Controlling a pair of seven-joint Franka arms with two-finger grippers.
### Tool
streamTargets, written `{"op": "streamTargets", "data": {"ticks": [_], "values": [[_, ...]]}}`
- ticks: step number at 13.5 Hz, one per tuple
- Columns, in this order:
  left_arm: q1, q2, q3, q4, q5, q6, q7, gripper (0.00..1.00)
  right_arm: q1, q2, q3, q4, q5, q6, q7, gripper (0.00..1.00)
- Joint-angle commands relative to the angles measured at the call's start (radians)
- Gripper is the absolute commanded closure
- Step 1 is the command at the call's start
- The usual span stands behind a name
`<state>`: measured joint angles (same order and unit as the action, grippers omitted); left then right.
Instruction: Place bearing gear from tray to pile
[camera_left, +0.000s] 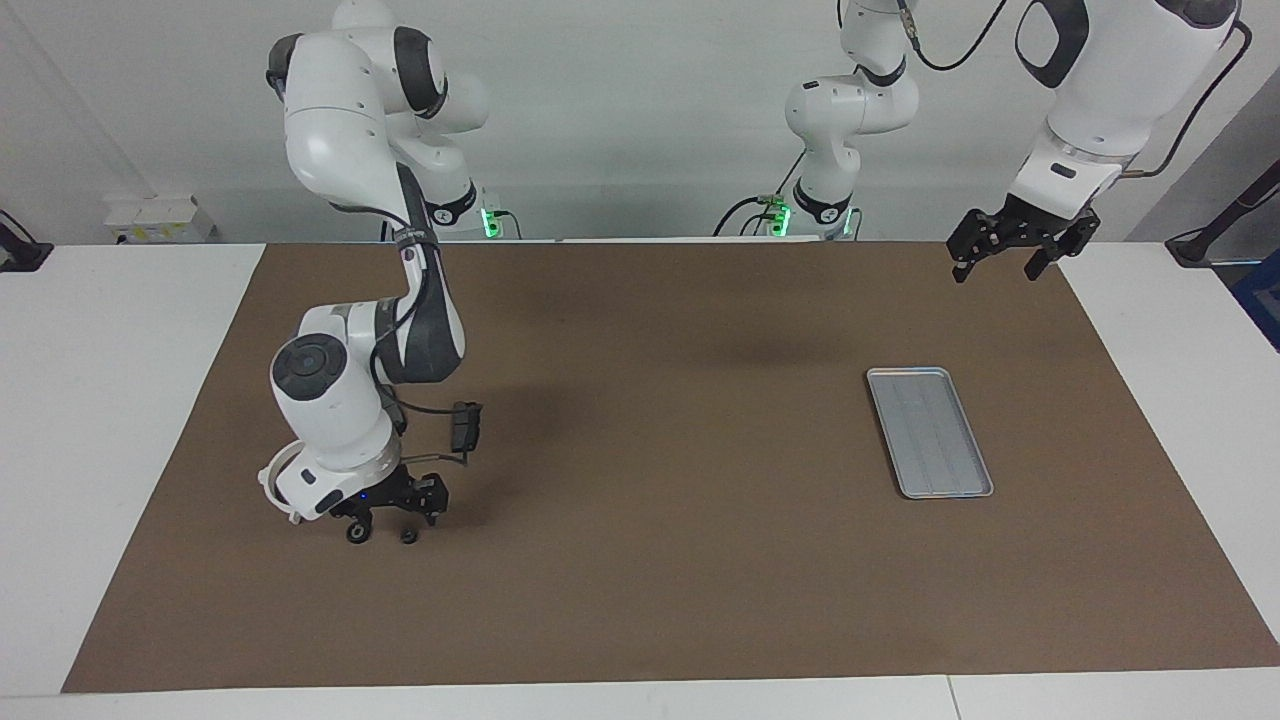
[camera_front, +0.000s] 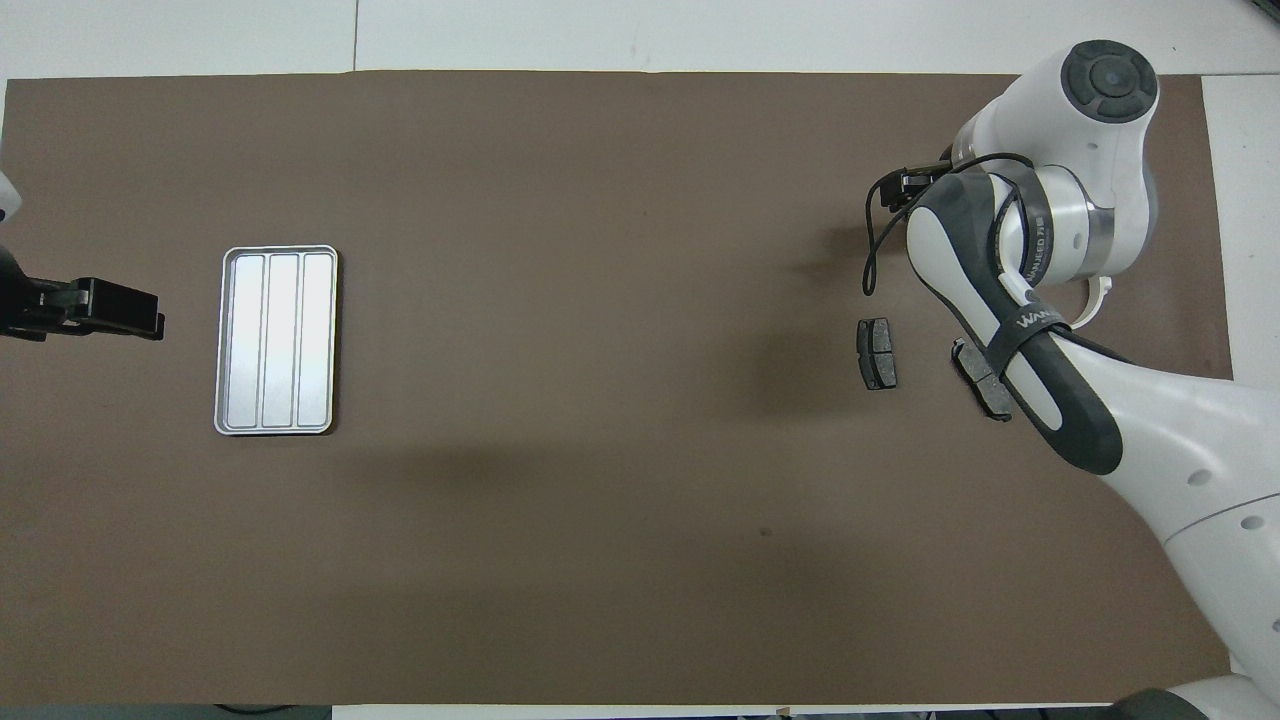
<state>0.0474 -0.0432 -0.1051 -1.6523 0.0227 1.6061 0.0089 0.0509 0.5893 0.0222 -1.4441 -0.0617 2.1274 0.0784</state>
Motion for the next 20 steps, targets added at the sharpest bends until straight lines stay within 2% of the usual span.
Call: {"op": "streamTargets", "data": {"ticks": [1,7,10,12,14,15,17,20], "values": [[-0.003,-0.02,-0.001,-0.006,0.014,-0.014,0.013,0.0,-0.011,-0.058,0.01,-0.038,0.003,-0.015,0.011,0.0],[0.008,-0.021,-0.001,-0.011,-0.026,-0.008,0.014,0.0,-0.023,-0.12,0.012,-0.038,0.003,-0.029,0.009,0.0],[0.009,-0.021,0.001,-0.015,-0.033,-0.002,0.014,0.0,-0.014,-0.233,0.01,-0.065,0.003,-0.133,0.009,0.0],[0.008,-0.021,0.001,-0.015,-0.033,-0.002,0.014,0.0,-0.014,-0.383,0.012,-0.14,0.005,-0.226,0.009,0.0],[-0.001,-0.023,0.002,-0.015,-0.033,-0.006,0.006,0.0,-0.014,-0.546,0.013,-0.18,0.017,-0.424,0.012,0.0],[-0.003,-0.023,0.002,-0.015,-0.033,-0.006,0.003,0.0,-0.014,-0.595,0.015,-0.179,0.046,-0.523,0.015,0.0],[-0.003,-0.023,0.002,-0.017,-0.033,-0.006,0.005,0.0,-0.013,-0.67,0.015,-0.182,0.059,-0.65,0.017,0.0],[-0.003,-0.023,0.001,-0.017,-0.033,-0.008,0.003,0.0,-0.017,-0.691,0.025,-0.18,0.06,-0.744,0.017,0.0]]}}
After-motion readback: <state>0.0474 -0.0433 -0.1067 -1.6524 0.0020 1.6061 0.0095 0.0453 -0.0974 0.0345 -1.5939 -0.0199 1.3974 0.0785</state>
